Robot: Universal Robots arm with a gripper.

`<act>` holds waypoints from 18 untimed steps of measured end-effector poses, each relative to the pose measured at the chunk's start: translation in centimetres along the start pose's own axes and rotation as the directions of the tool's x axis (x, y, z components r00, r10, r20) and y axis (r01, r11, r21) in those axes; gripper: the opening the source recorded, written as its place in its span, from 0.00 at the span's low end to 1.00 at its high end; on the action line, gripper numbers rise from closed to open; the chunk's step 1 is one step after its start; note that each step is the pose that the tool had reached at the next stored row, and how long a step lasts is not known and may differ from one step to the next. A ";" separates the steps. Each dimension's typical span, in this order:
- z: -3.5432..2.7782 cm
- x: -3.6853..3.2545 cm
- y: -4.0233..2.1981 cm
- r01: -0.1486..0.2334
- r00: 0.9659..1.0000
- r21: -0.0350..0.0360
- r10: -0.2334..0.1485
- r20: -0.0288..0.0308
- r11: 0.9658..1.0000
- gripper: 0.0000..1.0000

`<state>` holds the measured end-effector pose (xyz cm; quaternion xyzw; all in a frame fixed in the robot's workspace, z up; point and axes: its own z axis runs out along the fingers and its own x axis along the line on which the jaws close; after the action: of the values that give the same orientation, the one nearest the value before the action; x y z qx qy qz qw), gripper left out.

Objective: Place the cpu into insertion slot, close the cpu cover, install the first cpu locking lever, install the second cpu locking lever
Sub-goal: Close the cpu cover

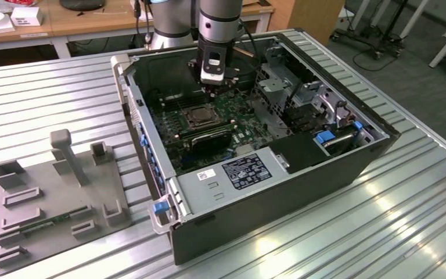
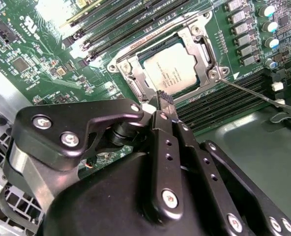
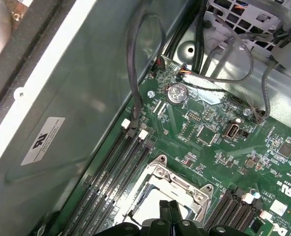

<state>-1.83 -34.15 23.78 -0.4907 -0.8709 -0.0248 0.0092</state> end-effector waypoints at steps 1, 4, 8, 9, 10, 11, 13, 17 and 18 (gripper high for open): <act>0.00 0.00 0.00 0.000 1.000 0.000 0.000 0.000 1.000 0.11; 0.00 0.00 0.00 0.003 1.000 0.000 -0.003 0.000 1.000 0.11; 0.01 0.00 0.01 0.036 0.999 0.001 -0.036 -0.002 0.999 0.11; 0.00 0.00 0.00 0.049 0.999 0.001 -0.049 -0.003 0.999 0.11; 0.00 0.00 0.00 0.063 0.998 0.002 -0.062 -0.003 0.998 0.11; 0.00 0.00 0.00 0.078 0.997 0.002 -0.078 -0.004 0.997 0.11; 0.01 0.00 0.00 0.110 0.994 0.003 -0.110 -0.005 0.994 0.11; 0.01 0.00 0.00 0.176 0.984 0.006 -0.176 -0.008 0.984 0.11; 0.01 0.00 0.00 0.180 0.984 0.006 -0.180 -0.008 0.984 0.11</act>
<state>-1.83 -34.15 23.76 -0.4099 -0.9117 -0.0246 0.0118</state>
